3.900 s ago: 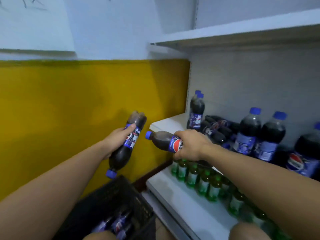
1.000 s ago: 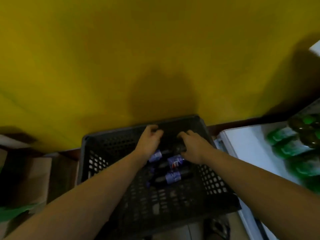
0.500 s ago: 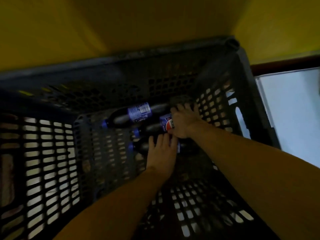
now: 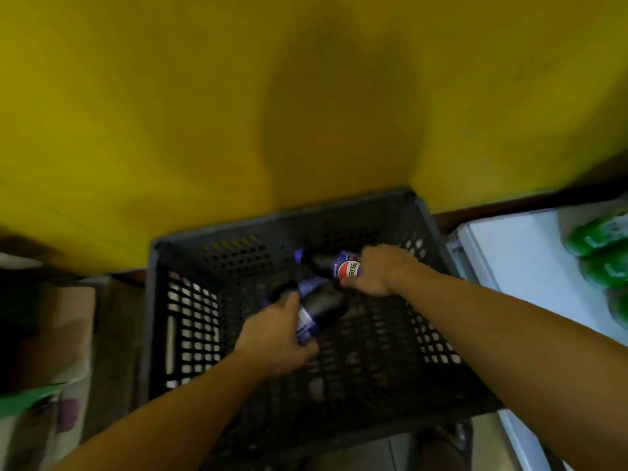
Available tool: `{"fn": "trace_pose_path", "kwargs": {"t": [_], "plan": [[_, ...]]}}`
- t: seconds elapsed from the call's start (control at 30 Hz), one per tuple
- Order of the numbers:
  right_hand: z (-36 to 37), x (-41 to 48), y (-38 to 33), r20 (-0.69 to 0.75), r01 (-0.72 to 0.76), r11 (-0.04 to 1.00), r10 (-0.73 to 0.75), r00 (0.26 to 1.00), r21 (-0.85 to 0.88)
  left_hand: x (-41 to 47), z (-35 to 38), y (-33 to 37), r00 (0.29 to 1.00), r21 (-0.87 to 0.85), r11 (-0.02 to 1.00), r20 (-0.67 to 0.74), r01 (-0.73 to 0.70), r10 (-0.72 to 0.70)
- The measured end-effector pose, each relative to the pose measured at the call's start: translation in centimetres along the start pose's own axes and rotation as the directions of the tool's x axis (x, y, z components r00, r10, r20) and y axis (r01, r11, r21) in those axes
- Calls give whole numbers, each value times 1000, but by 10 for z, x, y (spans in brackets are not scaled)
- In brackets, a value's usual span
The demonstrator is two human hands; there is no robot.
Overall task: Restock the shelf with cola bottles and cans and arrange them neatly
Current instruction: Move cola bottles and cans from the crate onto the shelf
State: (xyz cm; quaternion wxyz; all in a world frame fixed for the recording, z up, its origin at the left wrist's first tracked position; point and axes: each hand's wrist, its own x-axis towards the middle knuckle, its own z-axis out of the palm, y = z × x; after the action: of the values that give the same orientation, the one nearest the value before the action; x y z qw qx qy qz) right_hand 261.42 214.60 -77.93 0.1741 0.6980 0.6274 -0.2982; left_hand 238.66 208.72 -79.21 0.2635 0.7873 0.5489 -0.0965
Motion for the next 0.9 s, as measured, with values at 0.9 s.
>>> {"fn": "trace_pose_path", "kwargs": {"t": [0.9], "plan": [[-132,-593,92,-474,-254,642,730,493,724,-276,-280,375,832,-671,493,-459,-554,311]]}}
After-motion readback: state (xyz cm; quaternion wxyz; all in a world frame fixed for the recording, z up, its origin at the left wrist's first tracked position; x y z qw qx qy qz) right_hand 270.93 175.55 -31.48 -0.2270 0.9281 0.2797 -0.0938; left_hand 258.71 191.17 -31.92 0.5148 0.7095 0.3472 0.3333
